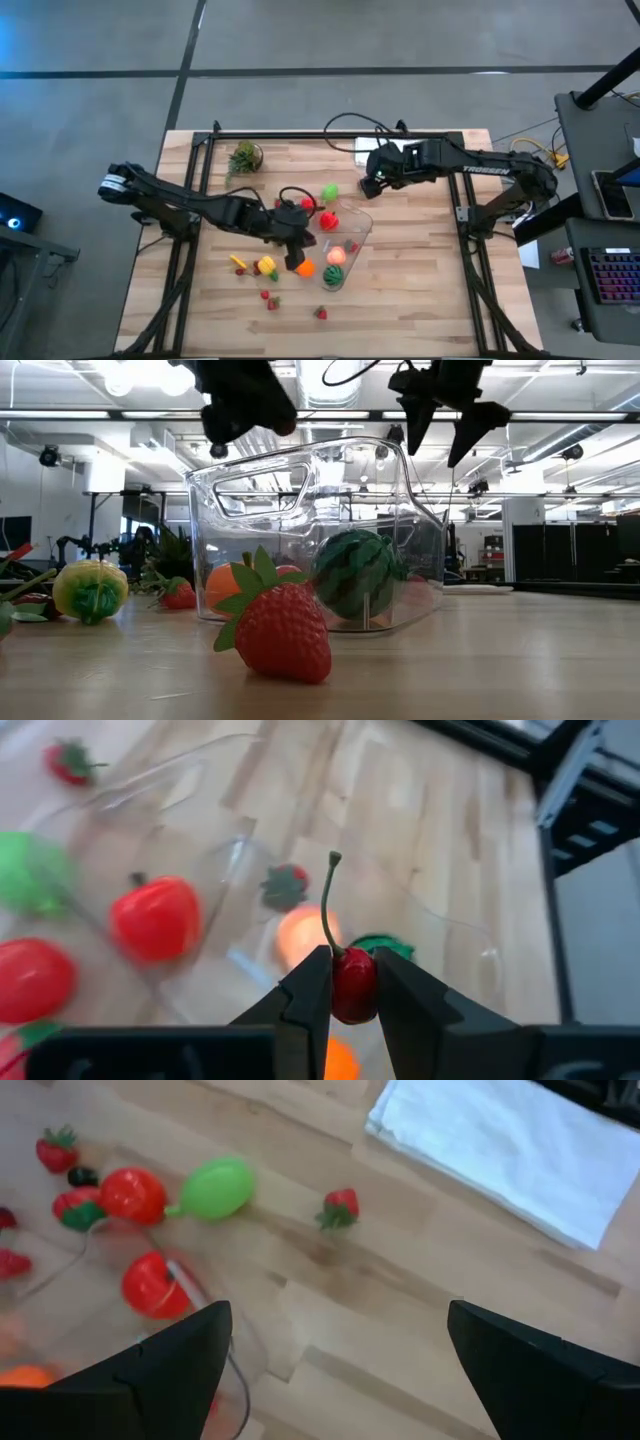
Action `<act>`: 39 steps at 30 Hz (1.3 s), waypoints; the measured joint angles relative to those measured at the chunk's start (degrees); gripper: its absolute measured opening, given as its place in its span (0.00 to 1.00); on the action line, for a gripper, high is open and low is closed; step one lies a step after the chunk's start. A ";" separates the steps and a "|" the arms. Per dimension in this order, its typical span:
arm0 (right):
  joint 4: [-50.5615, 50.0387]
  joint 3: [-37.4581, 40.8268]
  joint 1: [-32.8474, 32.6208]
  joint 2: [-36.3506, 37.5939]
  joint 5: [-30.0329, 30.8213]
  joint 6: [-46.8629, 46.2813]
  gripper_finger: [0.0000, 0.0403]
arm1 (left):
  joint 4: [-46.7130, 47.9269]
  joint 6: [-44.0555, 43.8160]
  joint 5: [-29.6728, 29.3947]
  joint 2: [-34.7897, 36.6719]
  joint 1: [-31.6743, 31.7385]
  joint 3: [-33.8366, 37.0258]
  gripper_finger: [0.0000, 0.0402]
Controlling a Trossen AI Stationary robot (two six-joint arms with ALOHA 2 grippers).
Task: Pick and placing Produce into tupperware
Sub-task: Put the red cherry into the transparent bin, then put the red strawberry into the transparent bin
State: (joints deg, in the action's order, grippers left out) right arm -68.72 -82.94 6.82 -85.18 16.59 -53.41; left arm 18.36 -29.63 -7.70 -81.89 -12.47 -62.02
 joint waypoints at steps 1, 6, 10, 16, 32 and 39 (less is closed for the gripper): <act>-0.11 0.00 -0.63 0.04 0.04 0.00 0.90 | -1.83 0.00 0.85 -0.95 0.00 0.02 0.16; -0.51 0.00 -2.98 0.51 0.06 0.77 0.90 | -9.37 -5.95 2.46 -6.78 -0.23 0.02 0.27; -2.13 0.00 -4.59 1.39 0.77 0.31 0.90 | -9.78 -10.66 3.23 -9.94 -0.31 -0.22 0.43; -7.60 0.08 -5.30 3.28 -0.57 -3.82 0.90 | -4.27 -21.95 5.56 -6.83 -0.37 -0.17 0.62; 12.67 4.91 14.51 -12.52 -13.15 8.48 0.90 | 27.85 -15.80 -13.46 25.26 2.10 2.37 0.58; 17.48 4.52 17.55 -19.83 -18.50 7.82 0.90 | 27.73 -7.76 -15.26 32.14 9.53 5.84 0.58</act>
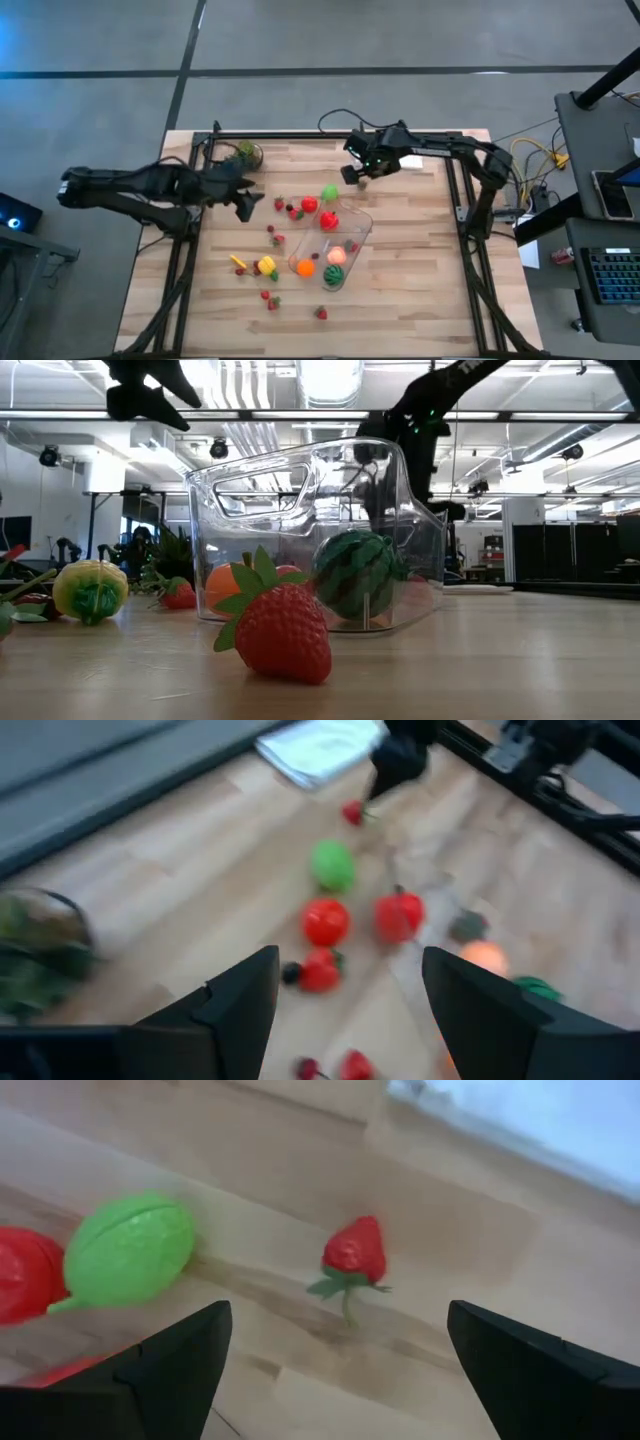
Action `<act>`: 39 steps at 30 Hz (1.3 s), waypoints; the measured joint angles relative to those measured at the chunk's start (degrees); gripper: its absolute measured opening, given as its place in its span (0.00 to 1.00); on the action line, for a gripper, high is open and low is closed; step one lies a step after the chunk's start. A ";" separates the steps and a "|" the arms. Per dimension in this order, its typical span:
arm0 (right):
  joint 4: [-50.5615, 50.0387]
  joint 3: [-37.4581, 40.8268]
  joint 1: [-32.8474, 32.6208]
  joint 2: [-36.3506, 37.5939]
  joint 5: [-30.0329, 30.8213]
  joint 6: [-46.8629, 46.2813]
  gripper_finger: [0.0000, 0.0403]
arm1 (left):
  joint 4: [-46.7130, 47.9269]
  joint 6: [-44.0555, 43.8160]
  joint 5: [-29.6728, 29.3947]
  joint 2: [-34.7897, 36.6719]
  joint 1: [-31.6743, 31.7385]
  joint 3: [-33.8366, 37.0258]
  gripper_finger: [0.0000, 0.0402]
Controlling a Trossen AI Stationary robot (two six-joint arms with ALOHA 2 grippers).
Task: Pick and placing Produce into tupperware
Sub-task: Put the red strawberry into the transparent bin
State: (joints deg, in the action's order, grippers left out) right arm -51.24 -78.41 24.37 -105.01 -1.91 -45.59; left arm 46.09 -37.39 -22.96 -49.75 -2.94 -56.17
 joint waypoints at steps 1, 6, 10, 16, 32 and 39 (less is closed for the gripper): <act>-0.23 0.00 -0.05 -0.97 -0.04 -0.39 0.90 | -0.07 1.68 -0.01 0.65 1.29 0.34 0.58; -0.28 -0.14 -0.49 -4.56 0.19 -1.36 0.90 | -0.54 7.10 0.18 2.66 7.32 1.37 0.58; 0.80 -1.05 -0.47 -5.45 3.24 -1.52 0.90 | -1.26 11.51 0.33 2.75 10.28 0.93 0.58; 0.76 -1.73 0.53 -7.32 3.56 -1.04 0.90 | -4.11 16.07 0.58 1.03 12.82 1.04 0.58; 1.16 -1.73 1.06 -9.49 4.98 -0.91 0.79 | -5.21 17.38 2.45 -4.14 15.36 0.85 0.58; 1.23 -1.33 1.19 -9.59 4.43 -0.94 0.73 | -5.36 17.30 2.43 -3.88 15.36 0.81 0.58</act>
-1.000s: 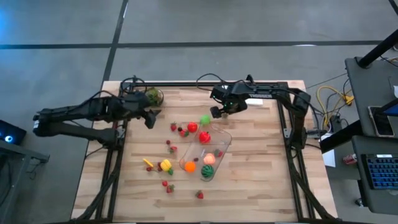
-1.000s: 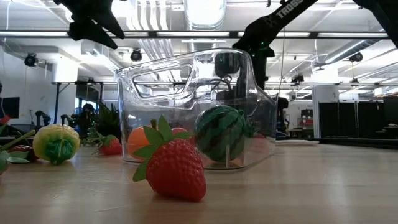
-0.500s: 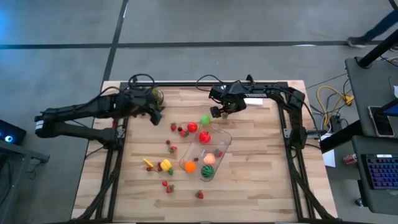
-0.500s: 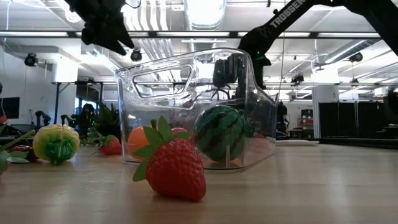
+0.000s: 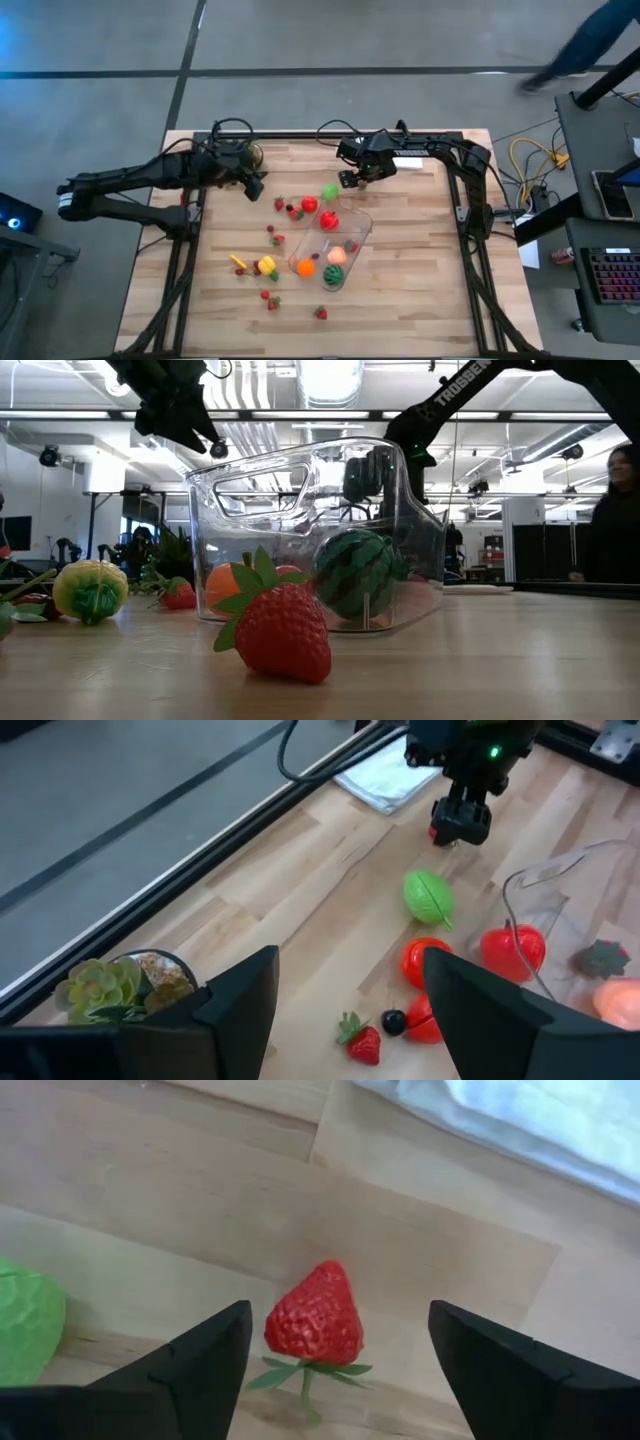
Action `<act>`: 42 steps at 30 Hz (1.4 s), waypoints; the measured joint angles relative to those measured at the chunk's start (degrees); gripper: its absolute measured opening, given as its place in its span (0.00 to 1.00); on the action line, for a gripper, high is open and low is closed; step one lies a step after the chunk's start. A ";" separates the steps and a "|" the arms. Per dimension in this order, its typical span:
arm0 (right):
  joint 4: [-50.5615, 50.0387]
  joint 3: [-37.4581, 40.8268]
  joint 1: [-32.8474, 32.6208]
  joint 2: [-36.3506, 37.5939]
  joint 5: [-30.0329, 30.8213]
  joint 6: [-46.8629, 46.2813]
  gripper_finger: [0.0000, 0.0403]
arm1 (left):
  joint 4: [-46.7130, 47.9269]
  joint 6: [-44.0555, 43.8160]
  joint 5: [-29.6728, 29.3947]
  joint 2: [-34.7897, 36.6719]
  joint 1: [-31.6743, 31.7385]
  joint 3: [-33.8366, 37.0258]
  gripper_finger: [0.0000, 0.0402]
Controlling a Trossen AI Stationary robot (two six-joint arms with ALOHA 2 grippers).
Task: Pick and placing Produce into tupperware
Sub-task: Put the red strawberry into the transparent bin
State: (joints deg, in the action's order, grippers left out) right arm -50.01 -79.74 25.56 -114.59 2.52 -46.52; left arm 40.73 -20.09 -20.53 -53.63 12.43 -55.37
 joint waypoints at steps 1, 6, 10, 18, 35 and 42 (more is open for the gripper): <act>0.04 0.04 0.00 -0.24 -0.54 0.00 0.73 | -0.16 -0.13 -0.02 0.19 0.00 -0.01 0.58; 0.49 0.30 -0.02 -1.42 -1.44 -0.94 0.73 | 0.03 -0.47 -0.02 0.82 0.00 0.19 0.58; 0.77 0.30 -0.02 -1.43 -1.44 -1.25 0.73 | 0.27 -0.49 -0.07 1.27 0.00 0.21 0.58; 0.74 0.30 -0.02 -1.43 -1.63 -1.05 0.68 | 0.27 -0.51 -0.09 1.71 0.00 0.28 0.58; 0.83 0.30 -0.02 -1.43 -2.92 -0.96 0.49 | 0.22 -0.51 -0.09 1.60 0.00 0.21 0.58; 0.93 -0.31 -0.02 -1.36 -2.66 0.07 0.40 | 0.23 -0.51 -0.10 1.60 0.00 0.23 0.58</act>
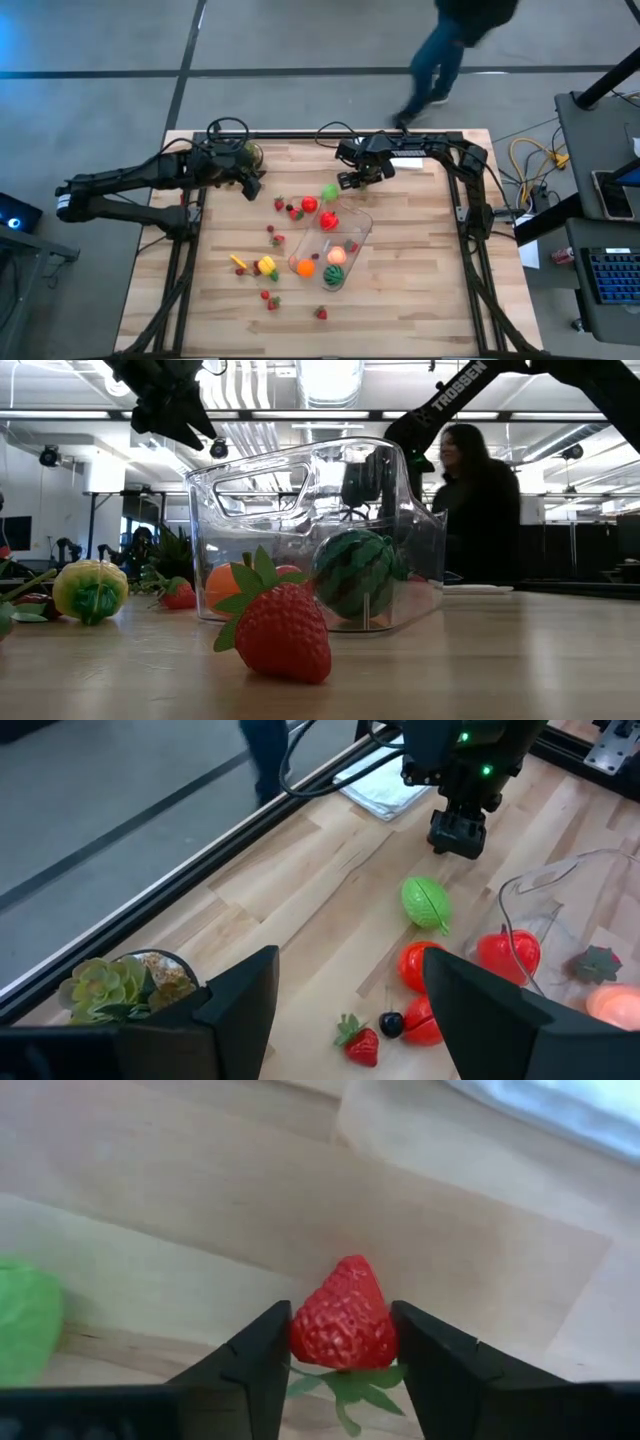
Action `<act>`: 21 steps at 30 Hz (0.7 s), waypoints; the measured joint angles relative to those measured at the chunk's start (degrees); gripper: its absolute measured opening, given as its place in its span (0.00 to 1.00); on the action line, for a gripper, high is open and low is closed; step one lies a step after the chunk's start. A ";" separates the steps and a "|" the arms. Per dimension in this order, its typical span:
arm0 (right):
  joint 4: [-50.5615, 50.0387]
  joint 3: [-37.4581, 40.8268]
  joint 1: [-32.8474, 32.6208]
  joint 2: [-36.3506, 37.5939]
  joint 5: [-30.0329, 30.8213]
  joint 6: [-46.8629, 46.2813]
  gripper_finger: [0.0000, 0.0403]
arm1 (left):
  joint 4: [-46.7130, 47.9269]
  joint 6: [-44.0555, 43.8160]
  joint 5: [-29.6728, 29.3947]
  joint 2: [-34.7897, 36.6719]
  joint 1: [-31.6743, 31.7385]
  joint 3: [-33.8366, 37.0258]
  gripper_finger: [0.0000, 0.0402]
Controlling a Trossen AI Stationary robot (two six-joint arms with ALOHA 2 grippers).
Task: Pick and placing Produce into tupperware
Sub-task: Put the red strawberry into the transparent bin
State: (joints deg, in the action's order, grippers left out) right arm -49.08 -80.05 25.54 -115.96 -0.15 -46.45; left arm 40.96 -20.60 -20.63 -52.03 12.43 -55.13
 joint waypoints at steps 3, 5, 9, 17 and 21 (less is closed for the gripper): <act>0.05 -0.80 0.00 0.19 0.18 0.08 0.37 | 0.03 0.00 -0.01 0.09 0.00 0.09 0.58; 0.13 -1.48 -0.02 0.29 0.22 0.47 0.36 | 0.03 0.02 0.01 0.07 0.00 0.09 0.58; -0.21 -2.72 -0.06 0.82 0.20 0.63 0.38 | 0.03 0.02 0.00 0.00 0.00 -0.01 0.58; -3.78 -3.94 -3.83 8.51 -0.13 0.45 0.38 | -0.03 0.18 0.00 0.15 -0.02 -0.11 0.58; -3.54 -3.98 -8.52 14.75 -0.22 0.20 0.37 | 0.01 1.65 0.07 0.38 0.00 0.02 0.58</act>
State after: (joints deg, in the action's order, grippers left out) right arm -52.62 -84.03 17.02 -101.21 -0.37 -46.25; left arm 40.97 -18.95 -20.56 -51.65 12.42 -55.11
